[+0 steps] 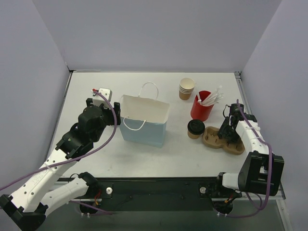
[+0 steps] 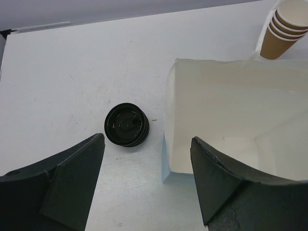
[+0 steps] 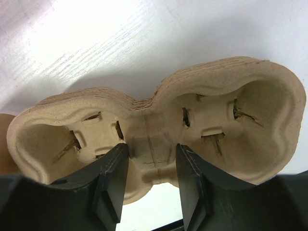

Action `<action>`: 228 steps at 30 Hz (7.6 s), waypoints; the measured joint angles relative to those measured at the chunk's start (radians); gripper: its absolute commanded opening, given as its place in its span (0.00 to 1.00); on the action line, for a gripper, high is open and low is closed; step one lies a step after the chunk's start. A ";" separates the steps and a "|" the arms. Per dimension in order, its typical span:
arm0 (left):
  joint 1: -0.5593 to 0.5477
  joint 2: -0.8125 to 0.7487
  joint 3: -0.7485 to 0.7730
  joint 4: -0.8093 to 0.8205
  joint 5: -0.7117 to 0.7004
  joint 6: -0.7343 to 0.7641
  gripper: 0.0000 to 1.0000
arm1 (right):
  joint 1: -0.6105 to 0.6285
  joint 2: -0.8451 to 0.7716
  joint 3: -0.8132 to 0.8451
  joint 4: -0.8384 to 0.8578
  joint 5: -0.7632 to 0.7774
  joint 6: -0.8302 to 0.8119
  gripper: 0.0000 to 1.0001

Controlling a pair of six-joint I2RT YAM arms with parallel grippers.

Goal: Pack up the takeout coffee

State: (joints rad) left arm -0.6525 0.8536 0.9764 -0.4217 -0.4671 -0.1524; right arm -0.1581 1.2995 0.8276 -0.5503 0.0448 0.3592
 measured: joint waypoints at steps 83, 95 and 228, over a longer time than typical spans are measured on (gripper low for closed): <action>0.119 -0.119 0.138 -0.187 0.044 -0.361 0.68 | 1.039 0.035 0.756 0.238 0.036 0.765 0.36; 0.095 -0.051 0.154 -0.198 -0.001 -0.364 0.68 | 1.043 0.175 0.758 0.185 0.025 0.821 0.36; -0.092 0.286 0.331 -0.454 0.256 -0.570 0.00 | 0.845 0.180 0.898 -0.509 0.100 0.206 0.12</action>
State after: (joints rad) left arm -0.7448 1.1393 1.3071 -0.8761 -0.2115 -0.7219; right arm 0.6868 1.4799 1.7256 -1.0592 0.1444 0.5655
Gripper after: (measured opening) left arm 0.100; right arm 0.281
